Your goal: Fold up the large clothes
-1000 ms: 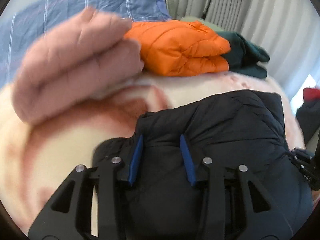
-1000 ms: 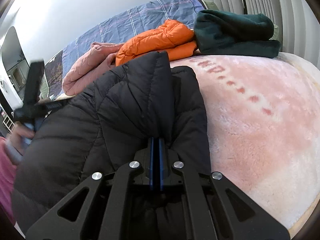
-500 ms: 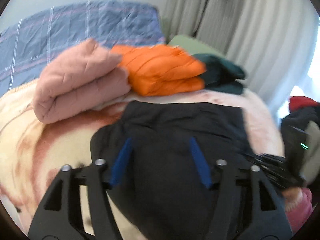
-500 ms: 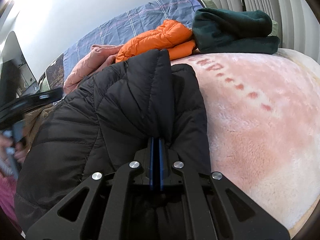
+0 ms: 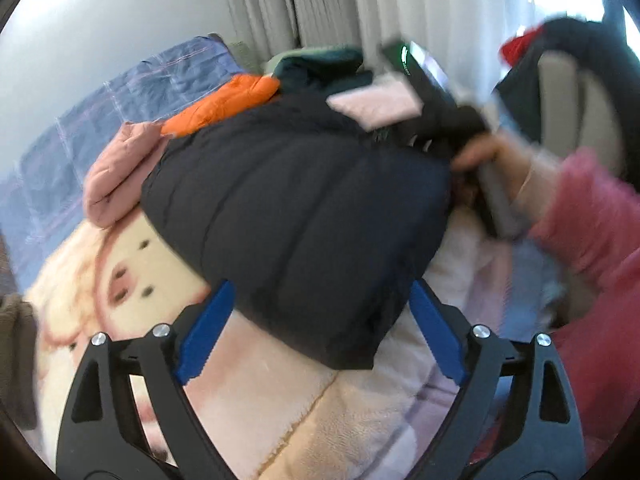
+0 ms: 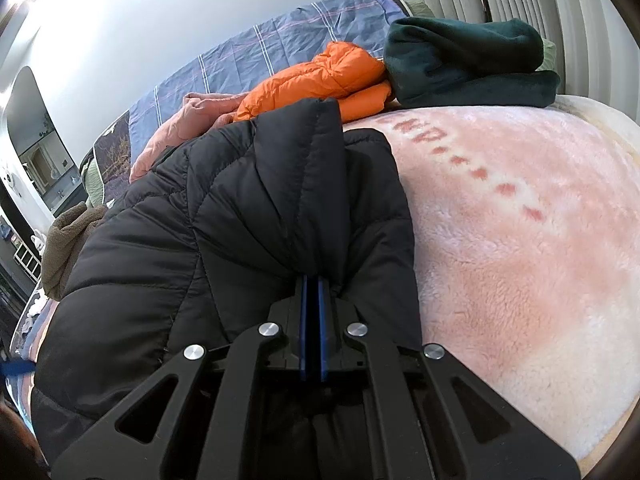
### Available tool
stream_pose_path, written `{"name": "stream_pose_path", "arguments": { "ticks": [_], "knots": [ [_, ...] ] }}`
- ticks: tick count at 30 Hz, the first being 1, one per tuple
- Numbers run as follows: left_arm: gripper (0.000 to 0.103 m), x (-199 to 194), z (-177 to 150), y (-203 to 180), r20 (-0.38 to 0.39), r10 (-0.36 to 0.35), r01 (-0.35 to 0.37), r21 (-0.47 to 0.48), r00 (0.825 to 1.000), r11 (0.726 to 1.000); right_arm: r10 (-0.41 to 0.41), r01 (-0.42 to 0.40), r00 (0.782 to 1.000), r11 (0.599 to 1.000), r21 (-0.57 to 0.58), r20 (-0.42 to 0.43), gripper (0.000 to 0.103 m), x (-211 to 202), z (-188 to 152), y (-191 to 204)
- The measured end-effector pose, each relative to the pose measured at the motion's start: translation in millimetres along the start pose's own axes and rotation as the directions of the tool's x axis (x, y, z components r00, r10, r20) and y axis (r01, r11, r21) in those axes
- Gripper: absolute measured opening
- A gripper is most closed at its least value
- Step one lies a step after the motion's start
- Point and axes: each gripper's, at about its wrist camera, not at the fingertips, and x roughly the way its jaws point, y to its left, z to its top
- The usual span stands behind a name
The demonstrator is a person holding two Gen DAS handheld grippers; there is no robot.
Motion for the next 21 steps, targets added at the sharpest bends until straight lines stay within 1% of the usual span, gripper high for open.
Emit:
{"name": "stream_pose_path", "arguments": {
  "ticks": [1,2,4,5,6,8,11,12,13,14,15,16,17,18,20,21],
  "knots": [
    [0.090,7.3,-1.5,-3.0,-0.012,0.062,-0.062,-0.002,0.998,0.998,0.000,0.000,1.000,1.000,0.000,0.001,0.002,-0.1,0.0,0.0],
    [0.090,14.5,-1.2,-2.0,-0.018,0.107,-0.108,-0.028,0.994,0.994,-0.001,0.001,1.000,1.000,0.000,0.002,0.002,0.0,0.3,-0.3],
    [0.090,14.5,-0.3,5.9,0.009,0.092,-0.090,-0.108,0.996,0.990,0.001,-0.001,1.000,1.000,0.001,0.000,0.002,0.3,0.4,-0.6],
    [0.091,14.1,1.0,8.6,0.021,0.096,-0.092,-0.134,0.995,0.987,0.002,-0.002,1.000,1.000,0.002,0.000,0.002,0.0,0.2,-0.3],
    [0.091,15.8,2.8,10.0,0.028,0.120,-0.114,-0.157,0.992,0.981,0.002,-0.002,1.000,1.000,0.002,0.001,0.002,-0.4,0.2,0.0],
    [0.091,21.7,7.2,7.2,0.025,0.165,-0.160,-0.149,0.986,0.976,0.001,-0.001,1.000,1.000,0.002,0.002,0.002,-0.5,0.1,-0.2],
    [0.091,19.3,11.2,-1.2,0.059,0.186,-0.179,-0.111,0.981,0.978,0.004,-0.004,1.000,1.000,0.005,0.004,0.002,-1.0,0.2,-0.9],
    [0.092,19.5,11.6,-2.0,0.066,0.207,-0.200,-0.101,0.976,0.975,0.004,-0.004,1.000,1.000,0.006,0.004,0.002,-0.9,0.5,-0.9],
    [0.092,22.4,9.9,-0.2,0.047,0.253,-0.248,-0.088,0.966,0.965,0.000,0.000,1.000,1.000,0.003,0.005,0.002,-0.7,1.0,-0.3],
    [0.092,25.6,9.5,2.3,0.025,0.280,-0.277,-0.082,0.960,0.957,-0.004,0.004,1.000,1.000,-0.001,0.006,0.002,-1.0,0.7,-0.3],
    [0.092,30.6,1.4,11.1,-0.028,0.323,-0.324,-0.083,0.946,0.942,-0.016,0.016,1.000,1.000,-0.012,0.008,0.002,-0.9,0.8,0.6],
    [0.092,31.4,-2.5,16.8,-0.056,0.336,-0.340,-0.095,0.940,0.935,-0.029,0.030,1.000,0.999,-0.032,0.009,0.002,-0.4,0.6,3.3],
    [0.092,32.6,-10.2,24.8,-0.092,0.340,-0.349,-0.119,0.936,0.930,-0.036,0.037,0.999,0.998,-0.054,0.007,0.002,0.3,0.4,6.7],
    [0.092,31.9,-19.0,33.4,-0.121,0.322,-0.339,-0.161,0.939,0.927,-0.040,0.040,0.999,0.997,-0.073,0.007,0.002,0.7,-1.0,10.6],
    [0.092,29.7,-26.1,41.0,-0.145,0.305,-0.330,-0.208,0.941,0.921,-0.056,0.057,0.998,0.993,-0.108,0.009,0.002,2.2,-1.1,15.5],
    [0.092,28.7,-26.4,41.1,-0.146,0.303,-0.329,-0.209,0.942,0.921,-0.057,0.058,0.998,0.992,-0.108,0.009,0.002,2.7,-0.5,15.9]
  ]
}}
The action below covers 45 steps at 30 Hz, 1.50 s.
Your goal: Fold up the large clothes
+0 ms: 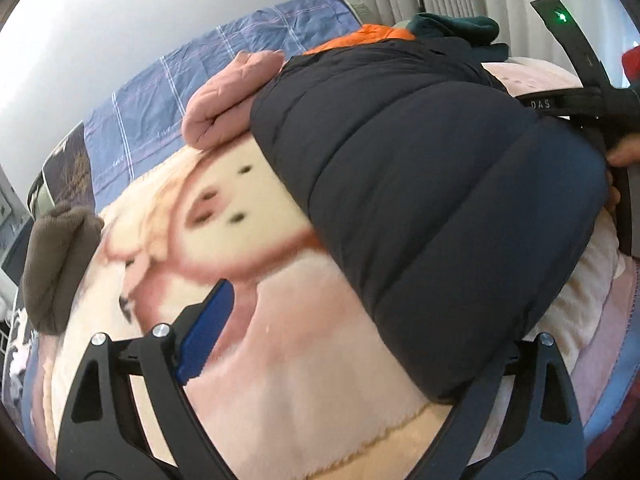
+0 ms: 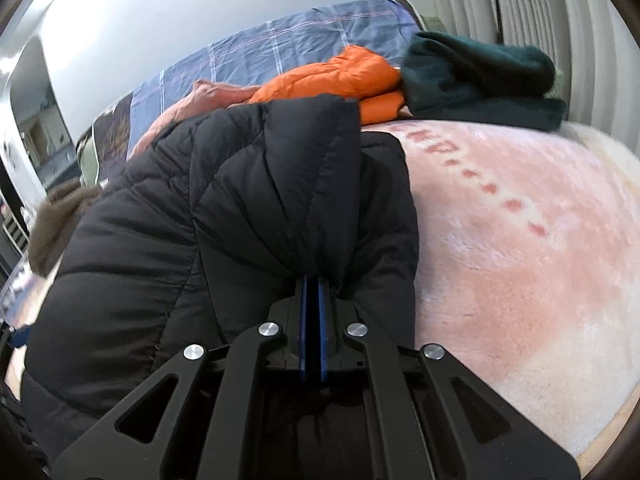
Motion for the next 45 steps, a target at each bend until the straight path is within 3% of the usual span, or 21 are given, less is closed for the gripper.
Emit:
{"name": "stream_pose_path", "arguments": {
  "ticks": [3,5,7,8,9,13,16,18,20,21,22,23,25,28,31,35,38,40,42,45],
  "knots": [
    [0.089,-8.7,0.2,-2.2,-0.009,-0.035,0.035,0.024,0.999,0.999,0.018,-0.018,1.000,1.000,0.023,-0.003,0.002,0.9,1.2,-5.8],
    [0.079,-19.3,-1.5,5.5,-0.033,-0.149,0.149,0.005,0.988,0.989,0.028,-0.028,1.000,0.999,0.041,-0.004,0.002,1.4,1.7,-10.0],
    [0.050,-32.6,3.5,24.9,-0.045,-0.379,0.376,-0.052,0.924,0.925,0.040,-0.039,0.999,0.998,0.055,-0.006,0.002,3.0,2.7,-13.0],
    [0.044,-38.7,9.4,35.0,-0.038,-0.449,0.446,-0.071,0.893,0.892,0.041,-0.041,0.999,0.998,0.057,-0.006,0.002,3.2,2.5,-11.8],
    [0.042,-46.4,16.8,47.6,-0.010,-0.483,0.480,-0.082,0.876,0.873,0.041,-0.041,0.999,0.997,0.060,-0.005,0.002,3.5,2.5,-11.6],
    [0.038,-58.4,57.2,73.1,0.144,-0.426,0.439,-0.075,0.893,0.895,0.046,-0.046,0.999,0.997,0.061,-0.001,0.002,2.7,0.9,-9.9],
    [0.039,-37.5,102.3,69.1,0.228,-0.449,0.472,-0.056,0.864,0.880,0.046,-0.045,0.999,0.997,0.060,0.000,0.003,3.0,1.1,-9.7],
    [0.040,-7.7,128.3,54.3,0.216,-0.470,0.492,-0.059,0.856,0.869,0.048,-0.048,0.999,0.997,0.062,0.000,0.003,2.7,0.7,-9.9],
    [0.053,31.5,146.1,31.9,0.157,-0.460,0.472,-0.052,0.874,0.880,0.049,-0.049,0.999,0.997,0.063,0.001,0.003,2.5,0.4,-9.6],
    [0.069,55.6,147.5,16.9,0.094,-0.417,0.420,-0.016,0.904,0.908,0.051,-0.051,0.999,0.997,0.066,0.001,0.003,2.3,0.1,-9.7],
    [0.073,84.3,142.2,-1.0,0.042,-0.340,0.338,0.047,0.940,0.940,0.047,-0.047,0.999,0.996,0.070,0.003,0.003,1.8,-0.2,-10.5],
    [0.074,93.3,135.9,-6.7,0.061,-0.318,0.314,0.067,0.946,0.947,0.044,-0.044,0.999,0.996,0.084,0.003,0.003,1.9,-0.1,-12.3],
    [0.074,98.6,130.2,-8.7,0.059,-0.325,0.323,0.044,0.944,0.945,0.067,-0.067,0.998,0.993,0.099,0.001,0.003,2.3,-0.8,-14.9],
    [0.074,90.2,125.9,-10.5,0.053,-0.291,0.285,0.101,0.955,0.953,0.052,-0.052,0.999,0.996,0.077,0.003,0.003,1.7,-0.9,-9.8],
    [0.072,86.1,131.2,-2.4,0.045,-0.312,0.308,0.075,0.949,0.948,0.037,-0.038,0.999,0.997,0.066,0.009,0.003,0.5,-1.5,-8.0],
    [0.066,70.6,158.8,-0.7,0.081,-0.330,0.324,0.079,0.941,0.943,0.038,-0.039,0.999,0.997,0.070,0.012,0.003,0.3,-1.4,-8.9],
    [0.066,65.5,188.1,-11.3,0.133,-0.288,0.270,0.139,0.948,0.953,0.039,-0.040,0.999,0.997,0.071,0.015,0.003,-0.9,-2.2,-8.6],
    [0.066,73.0,207.5,-17.1,0.139,-0.290,0.269,0.147,0.947,0.952,0.041,-0.042,0.999,0.996,0.073,0.017,0.003,-1.1,-2.7,-8.5],
    [0.067,98.1,217.1,-25.6,0.076,-0.288,0.277,0.126,0.955,0.952,0.044,-0.045,0.999,0.996,0.075,0.017,0.003,-0.9,-2.4,-8.9],
    [0.073,149.3,203.3,-44.0,-0.048,-0.232,0.236,0.133,0.972,0.963,0.047,-0.049,0.999,0.995,0.083,0.017,0.003,-0.1,-1.5,-9.4]
  ]
}}
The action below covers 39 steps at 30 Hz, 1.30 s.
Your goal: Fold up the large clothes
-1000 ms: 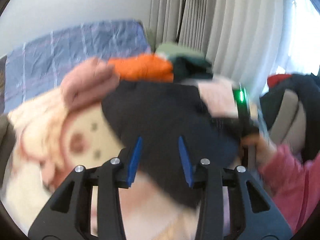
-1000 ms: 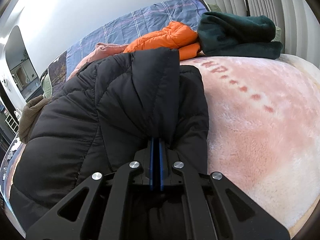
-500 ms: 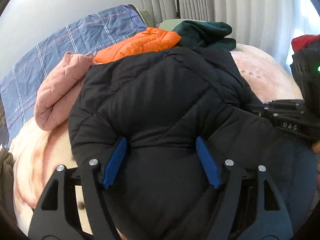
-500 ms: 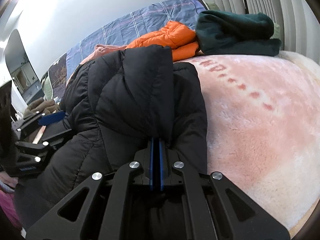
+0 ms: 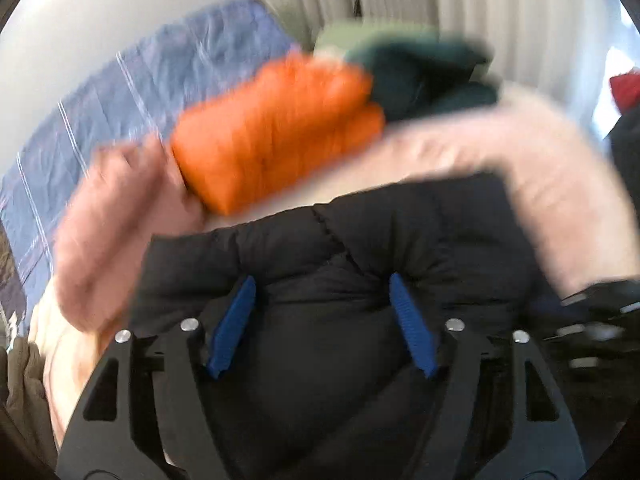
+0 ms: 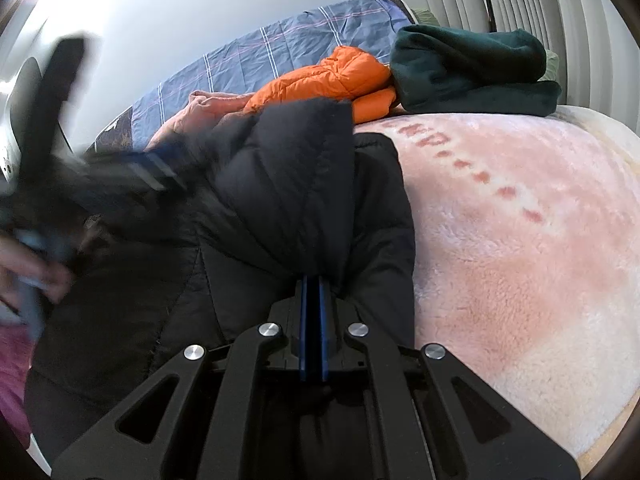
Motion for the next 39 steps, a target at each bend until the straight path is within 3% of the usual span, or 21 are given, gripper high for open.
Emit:
{"name": "stream_pose_path", "arguments": {
  "ticks": [16,22,26,29,33,39],
  "knots": [
    [0.073,16.4,-13.7,5.3,-0.019,-0.049,0.048,-0.052,0.999,0.997,0.016,-0.016,1.000,1.000,0.008,-0.005,0.004,-2.8,-0.7,0.1],
    [0.073,13.5,-14.5,4.0,-0.013,-0.041,0.040,-0.040,0.999,0.998,0.059,-0.057,0.998,0.992,0.114,-0.020,0.014,-36.4,8.4,-2.6],
    [0.073,12.4,-14.7,5.2,-0.007,-0.043,0.042,-0.043,0.999,0.998,0.145,-0.145,0.989,0.989,0.007,0.013,0.014,-67.0,5.4,27.3],
    [0.073,12.1,-15.1,5.5,-0.005,-0.043,0.043,-0.043,0.999,0.998,0.102,-0.106,0.992,0.992,-0.069,-0.069,0.017,-50.9,-14.6,44.4],
    [0.073,9.8,-15.1,3.8,0.002,-0.040,0.040,-0.033,0.999,0.999,0.131,-0.129,0.988,0.991,0.028,-0.078,0.015,-36.0,-32.6,34.4],
    [0.073,8.6,-15.2,2.8,0.010,-0.034,0.034,-0.031,0.999,0.999,0.083,-0.088,0.992,0.995,-0.049,-0.093,0.017,-43.7,-28.7,45.8]
  ]
}}
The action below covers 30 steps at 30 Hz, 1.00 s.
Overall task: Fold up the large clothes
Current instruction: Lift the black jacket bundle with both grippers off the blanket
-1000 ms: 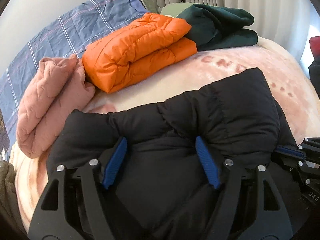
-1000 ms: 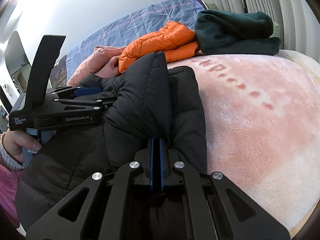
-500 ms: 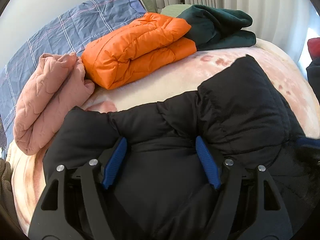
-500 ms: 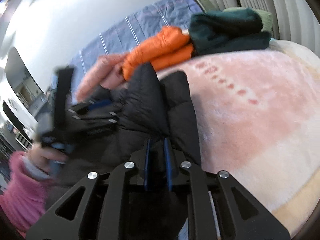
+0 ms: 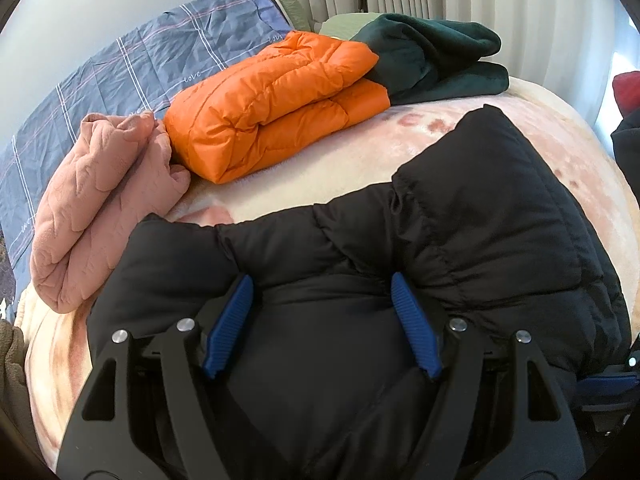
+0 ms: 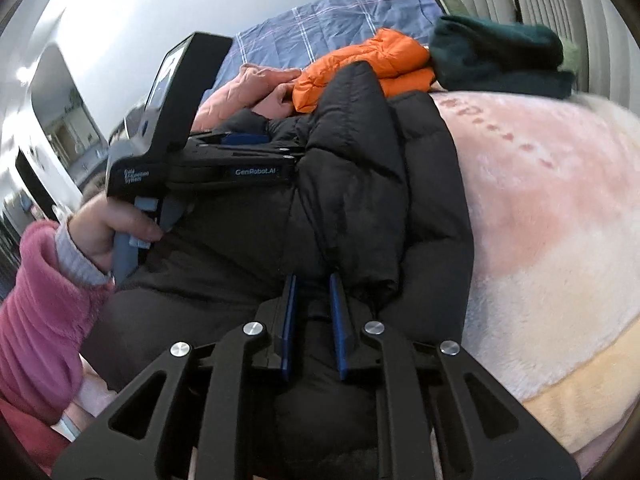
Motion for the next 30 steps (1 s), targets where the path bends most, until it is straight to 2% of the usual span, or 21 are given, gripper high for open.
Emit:
{"name": "stream_pose_path", "arguments": {
  "ticks": [1,3,4,5,6,8,11,13,15,18,21,25,30],
  "knots": [
    [0.073,-0.2,-0.2,0.3,0.001,0.000,0.000,-0.001,1.000,1.000,0.016,-0.016,1.000,1.000,0.002,-0.005,0.020,-5.8,5.0,0.3],
    [0.073,-0.3,-0.1,0.2,0.002,0.000,0.000,-0.003,1.000,1.000,0.070,-0.070,0.997,0.997,0.018,0.013,0.038,-20.1,17.1,-2.2],
    [0.073,-0.2,-0.1,0.4,0.002,-0.001,0.001,-0.004,1.000,1.000,0.079,-0.080,0.995,0.996,0.025,0.063,0.062,-32.2,25.2,-4.0],
    [0.073,-0.2,0.4,0.6,0.002,-0.004,0.004,-0.006,1.000,1.000,0.061,-0.064,0.993,0.998,0.026,0.105,0.080,-41.8,31.6,-6.5],
    [0.073,-0.2,0.4,1.1,0.002,-0.006,0.006,-0.008,1.000,1.000,0.033,-0.036,0.990,0.999,0.023,0.139,0.081,-47.8,38.5,-9.0],
    [0.073,-0.1,0.9,1.8,0.003,-0.011,0.011,-0.012,1.000,1.000,-0.011,0.007,0.989,1.000,0.027,0.147,0.081,-44.1,53.4,-16.7],
    [0.073,-0.8,0.7,1.9,0.008,-0.012,0.012,-0.017,1.000,1.000,-0.002,-0.003,0.999,0.995,0.097,0.054,0.081,-10.4,64.1,-35.2],
    [0.073,-1.6,-0.2,2.9,0.013,-0.015,0.016,-0.021,1.000,1.000,0.027,-0.025,1.000,0.986,0.166,-0.014,0.081,14.7,68.2,-50.2],
    [0.073,-2.7,-1.2,4.6,0.018,-0.021,0.022,-0.027,1.000,0.999,0.130,-0.105,0.989,0.958,0.267,-0.075,0.081,38.8,64.2,-64.2],
    [0.073,-2.7,-1.9,6.5,0.021,-0.033,0.033,-0.035,0.999,0.999,0.208,-0.172,0.976,0.919,0.354,-0.066,0.081,44.9,49.9,-77.1],
    [0.073,-2.3,-1.4,6.7,0.021,-0.036,0.036,-0.037,0.999,0.999,0.210,-0.179,0.976,0.928,0.327,-0.062,0.079,42.5,48.5,-72.4],
    [0.073,-2.5,-1.2,7.3,0.024,-0.039,0.040,-0.039,0.999,0.998,0.278,-0.240,0.959,0.906,0.349,-0.063,0.058,43.2,44.5,-72.2],
    [0.073,-2.5,-1.1,6.2,0.020,-0.036,0.037,-0.038,0.999,0.999,0.260,-0.225,0.964,0.914,0.339,-0.059,0.053,41.1,39.4,-73.3]
  ]
}}
